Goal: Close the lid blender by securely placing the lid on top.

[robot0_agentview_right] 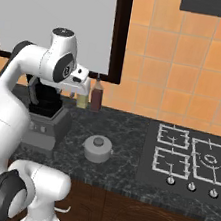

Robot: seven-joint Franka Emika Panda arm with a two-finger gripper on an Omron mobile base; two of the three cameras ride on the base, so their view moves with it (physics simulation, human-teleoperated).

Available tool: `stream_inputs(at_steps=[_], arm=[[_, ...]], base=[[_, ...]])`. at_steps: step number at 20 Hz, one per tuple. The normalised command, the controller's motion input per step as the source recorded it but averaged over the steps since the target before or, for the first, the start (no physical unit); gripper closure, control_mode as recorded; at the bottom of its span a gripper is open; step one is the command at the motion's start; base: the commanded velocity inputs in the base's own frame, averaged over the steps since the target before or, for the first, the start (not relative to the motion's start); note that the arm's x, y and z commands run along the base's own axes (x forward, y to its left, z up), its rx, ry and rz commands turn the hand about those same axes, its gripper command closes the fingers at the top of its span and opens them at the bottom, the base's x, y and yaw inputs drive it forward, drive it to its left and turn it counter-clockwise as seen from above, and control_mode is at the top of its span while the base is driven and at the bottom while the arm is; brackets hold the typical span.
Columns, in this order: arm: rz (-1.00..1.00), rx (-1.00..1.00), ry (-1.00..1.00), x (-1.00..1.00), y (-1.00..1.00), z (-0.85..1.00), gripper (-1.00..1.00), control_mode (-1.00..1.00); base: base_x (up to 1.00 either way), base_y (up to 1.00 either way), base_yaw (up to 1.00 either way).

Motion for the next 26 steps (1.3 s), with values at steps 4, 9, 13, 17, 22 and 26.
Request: stream_inputs(at_steps=[4, 9, 13, 17, 22, 26], arm=[[0.00, 0.02, 0.02, -0.07, -0.11, -0.22, -1.00, -1.00], [-0.05, 0.03, 0.04, -0.13, -0.44, -0.51, -1.00, -1.00], [-0.08, 0.02, 0.02, 0.00, -0.61, -0.59, -1.00, -1.00], [-0.05, 0.03, 0.27, 0.04, -0.61, -0.98, -1.00, -1.00], [-0.02, -0.08, 0.17, 0.32, -0.15, -0.72, -1.00, -1.00], [0.00, 0.00, 0.07, 0.43, -0.10, -0.41, -1.00, -1.00]], base=[[0.00, 0.00, 0.00], [0.00, 0.00, 0.00], [0.00, 0.00, 0.00], [0.00, 0.00, 0.00], [0.00, 0.00, 0.00], [0.00, 0.00, 0.00]])
